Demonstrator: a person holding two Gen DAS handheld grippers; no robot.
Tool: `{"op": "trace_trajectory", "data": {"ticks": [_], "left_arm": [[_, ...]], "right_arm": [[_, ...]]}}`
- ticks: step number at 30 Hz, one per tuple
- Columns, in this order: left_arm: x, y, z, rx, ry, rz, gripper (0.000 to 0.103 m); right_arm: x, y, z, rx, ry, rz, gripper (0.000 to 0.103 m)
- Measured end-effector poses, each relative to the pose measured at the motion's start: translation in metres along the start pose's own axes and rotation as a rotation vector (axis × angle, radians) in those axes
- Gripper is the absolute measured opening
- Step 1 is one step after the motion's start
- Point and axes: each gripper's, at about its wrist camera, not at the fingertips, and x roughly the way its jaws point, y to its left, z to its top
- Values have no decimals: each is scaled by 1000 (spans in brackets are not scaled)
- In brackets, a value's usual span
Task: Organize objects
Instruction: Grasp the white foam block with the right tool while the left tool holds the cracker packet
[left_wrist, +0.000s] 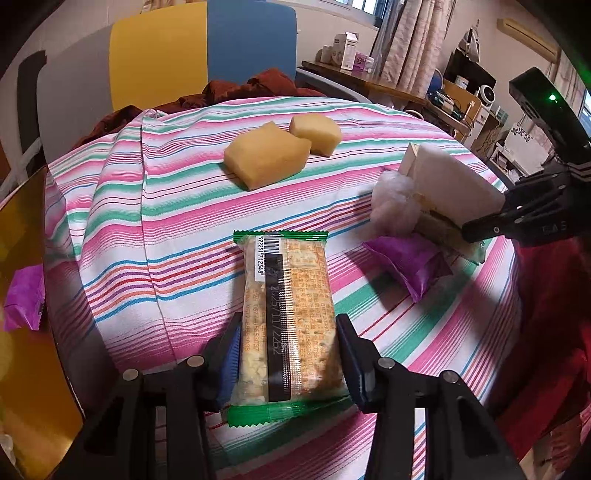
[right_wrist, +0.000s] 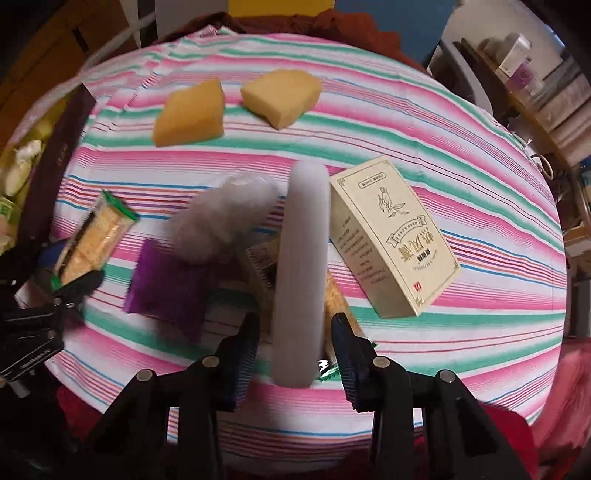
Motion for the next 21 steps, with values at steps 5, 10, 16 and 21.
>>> {"op": "trace_trajectory", "data": {"ticks": [5, 10, 16, 21], "left_arm": [[-2, -1, 0, 3, 7, -1, 48], [-2, -1, 0, 5, 8, 0, 48], [-2, 0, 0, -4, 11, -5, 48], [-2, 1, 1, -6, 11, -10, 48]], "right_arm": [[0, 0, -9, 37, -17, 7, 29], [2, -5, -13, 83, -23, 33, 49], [-14, -13, -1, 150, -85, 46, 103], [-2, -7, 16, 151, -73, 11, 43]]}}
